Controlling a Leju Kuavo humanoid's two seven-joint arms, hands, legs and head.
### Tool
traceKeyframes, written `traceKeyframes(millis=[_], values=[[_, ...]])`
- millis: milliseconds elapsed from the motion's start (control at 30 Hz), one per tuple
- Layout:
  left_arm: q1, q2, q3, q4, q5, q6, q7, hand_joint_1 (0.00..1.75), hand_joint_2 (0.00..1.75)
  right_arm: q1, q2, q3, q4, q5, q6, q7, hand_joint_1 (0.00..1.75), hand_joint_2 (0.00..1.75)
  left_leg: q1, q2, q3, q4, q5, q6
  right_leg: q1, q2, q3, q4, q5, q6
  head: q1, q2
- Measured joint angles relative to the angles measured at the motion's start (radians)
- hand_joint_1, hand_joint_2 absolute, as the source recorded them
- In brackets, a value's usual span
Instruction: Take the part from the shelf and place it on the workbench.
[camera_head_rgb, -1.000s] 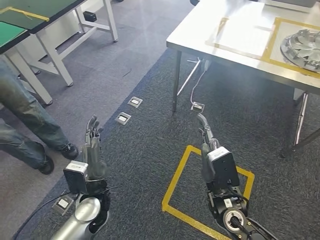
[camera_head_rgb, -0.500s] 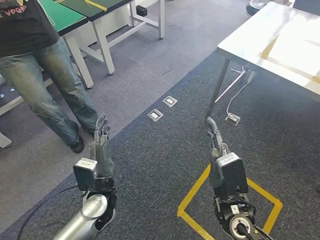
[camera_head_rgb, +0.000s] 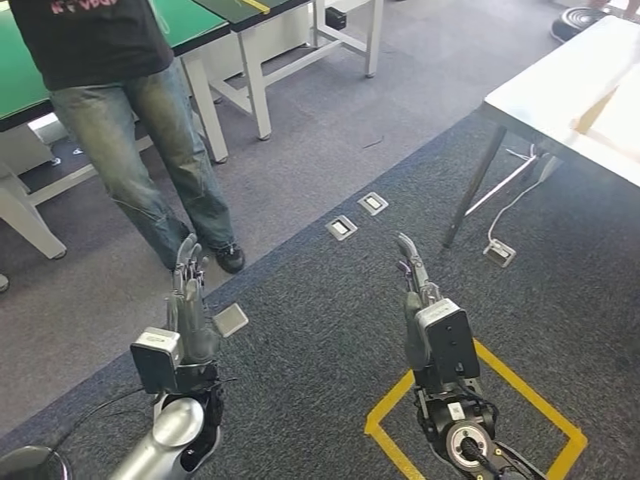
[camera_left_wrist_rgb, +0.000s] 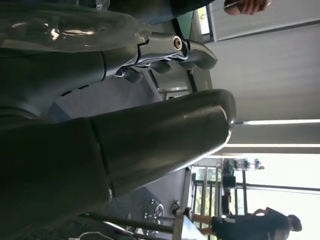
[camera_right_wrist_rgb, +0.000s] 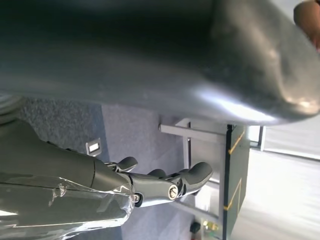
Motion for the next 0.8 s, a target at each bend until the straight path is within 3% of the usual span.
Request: traceKeyframes(millis=[67, 133, 167, 233, 267, 300, 333, 367, 433, 467, 500, 533, 567, 600, 667, 733, 800], values=[[-0.001, -0.002, 0.000, 0.002, -0.001, -0.009, -0.003, 0.00, 0.00, 0.000, 0.000, -0.001, 0.000, 0.001, -0.004, 0.000, 0.00, 0.00, -0.003, -0.022, 0.000, -0.002, -0.001, 0.014, 0.001, -0.014, 0.006, -0.001, -0.006, 0.010, 0.007, 0.000], [-0.001, -0.006, 0.000, 0.005, -0.001, -0.016, -0.005, 0.00, 0.00, 0.001, -0.001, -0.003, -0.001, 0.001, -0.007, 0.001, 0.00, 0.00, -0.001, -0.043, 0.003, -0.007, 0.000, 0.024, -0.005, 0.014, -0.001, 0.025, -0.031, 0.020, 0.013, 0.000], [-0.002, -0.008, 0.000, 0.006, -0.002, -0.019, -0.006, 0.00, 0.00, 0.002, -0.003, -0.005, -0.001, 0.001, -0.008, 0.000, 0.00, 0.00, 0.001, -0.052, 0.005, -0.009, 0.002, 0.030, -0.007, 0.040, -0.020, 0.067, -0.059, 0.023, 0.018, 0.000], [-0.004, -0.013, 0.000, 0.009, -0.002, -0.020, -0.009, 0.00, 0.00, 0.007, -0.005, -0.009, -0.002, 0.000, -0.009, 0.000, 0.00, 0.00, 0.000, -0.073, 0.006, -0.009, 0.002, 0.037, -0.007, 0.085, -0.086, 0.209, -0.128, 0.023, 0.032, 0.000], [-0.004, -0.015, 0.000, 0.012, -0.002, -0.021, -0.010, 0.00, 0.00, 0.011, -0.006, -0.009, -0.002, 0.000, -0.009, 0.000, 0.00, 0.00, -0.001, -0.086, 0.006, -0.009, 0.002, 0.038, -0.006, 0.091, -0.119, 0.277, -0.150, 0.022, 0.038, 0.000], [-0.003, -0.016, 0.000, 0.014, -0.002, -0.021, -0.011, 0.00, 0.00, 0.015, -0.007, -0.009, -0.002, 0.000, -0.008, 0.000, 0.00, 0.00, -0.003, -0.100, 0.006, -0.009, 0.002, 0.039, -0.005, 0.094, -0.141, 0.316, -0.155, 0.020, 0.041, 0.000], [-0.002, -0.016, 0.000, 0.016, -0.002, -0.020, -0.012, 0.00, 0.00, 0.017, -0.007, -0.010, -0.002, 0.000, -0.008, 0.000, 0.00, 0.00, -0.005, -0.115, 0.007, -0.008, 0.002, 0.039, -0.005, 0.096, -0.146, 0.316, -0.138, 0.017, 0.044, 0.000], [-0.002, -0.017, 0.000, 0.018, -0.002, -0.020, -0.013, 0.00, 0.00, 0.018, -0.008, -0.010, -0.002, 0.000, -0.006, 0.001, 0.00, 0.00, -0.006, -0.130, 0.009, -0.007, 0.002, 0.039, -0.003, 0.102, -0.130, 0.271, -0.102, 0.011, 0.047, 0.000], [-0.002, -0.019, 0.000, 0.019, -0.003, -0.020, -0.013, 0.00, 0.00, 0.017, -0.011, -0.012, -0.002, -0.001, -0.002, 0.001, 0.00, 0.00, -0.007, -0.158, 0.011, -0.006, 0.002, 0.038, -0.002, 0.148, -0.074, 0.128, -0.022, -0.003, 0.051, 0.000], [-0.003, -0.021, 0.000, 0.020, -0.005, -0.020, -0.013, 0.00, 0.00, 0.016, -0.012, -0.013, -0.002, -0.001, 0.001, 0.002, 0.00, 0.00, -0.006, -0.171, 0.009, -0.004, 0.003, 0.036, -0.002, 0.174, -0.051, 0.069, 0.000, -0.008, 0.051, 0.000], [-0.005, -0.022, 0.000, 0.020, -0.007, -0.019, -0.012, 0.00, 0.00, 0.013, -0.013, -0.014, -0.002, -0.002, 0.003, 0.004, 0.00, 0.00, -0.004, -0.182, 0.004, -0.003, 0.005, 0.032, -0.002, 0.192, -0.035, 0.035, 0.007, -0.011, 0.052, 0.000], [-0.006, -0.022, 0.000, 0.021, -0.009, -0.019, -0.011, 0.00, 0.00, 0.010, -0.014, -0.014, -0.003, -0.003, 0.005, 0.006, 0.00, 0.00, -0.002, -0.193, -0.002, -0.003, 0.008, 0.026, -0.001, 0.195, -0.028, 0.023, 0.003, -0.012, 0.052, 0.000], [-0.007, -0.022, 0.000, 0.021, -0.011, -0.019, -0.010, 0.00, 0.00, 0.005, -0.014, -0.014, -0.003, -0.003, 0.006, 0.009, 0.00, 0.00, 0.000, -0.206, -0.006, -0.004, 0.013, 0.019, -0.001, 0.184, -0.021, 0.012, 0.003, -0.013, 0.054, 0.000], [-0.007, -0.022, 0.000, 0.021, -0.014, -0.019, -0.008, 0.00, 0.00, -0.001, -0.014, -0.014, -0.004, -0.003, 0.007, 0.012, 0.00, 0.00, -0.001, -0.205, -0.010, -0.003, 0.013, 0.013, -0.003, 0.170, -0.014, 0.005, 0.006, -0.015, 0.055, 0.000], [-0.011, -0.021, 0.000, 0.021, -0.017, -0.019, -0.004, 0.00, 0.00, -0.008, -0.015, -0.015, -0.006, -0.005, 0.007, 0.016, 0.00, 0.00, -0.005, -0.160, -0.033, 0.042, -0.014, 0.002, -0.008, 0.140, -0.006, -0.009, 0.014, -0.022, 0.041, 0.000], [-0.016, -0.021, 0.000, 0.021, -0.018, -0.019, -0.002, 0.00, 0.00, -0.010, -0.016, -0.014, -0.007, -0.006, 0.007, 0.019, 0.00, 0.00, -0.002, -0.099, -0.095, 0.165, -0.076, -0.009, -0.006, 0.108, -0.004, -0.013, 0.016, -0.026, 0.027, 0.000], [-0.016, -0.020, 0.000, 0.023, -0.018, -0.020, -0.001, 0.00, 0.00, -0.011, -0.018, -0.014, -0.008, -0.006, 0.007, 0.021, 0.00, 0.00, 0.007, -0.078, -0.154, 0.277, -0.114, -0.018, -0.005, 0.074, -0.004, -0.013, 0.014, -0.027, 0.020, 0.000]])
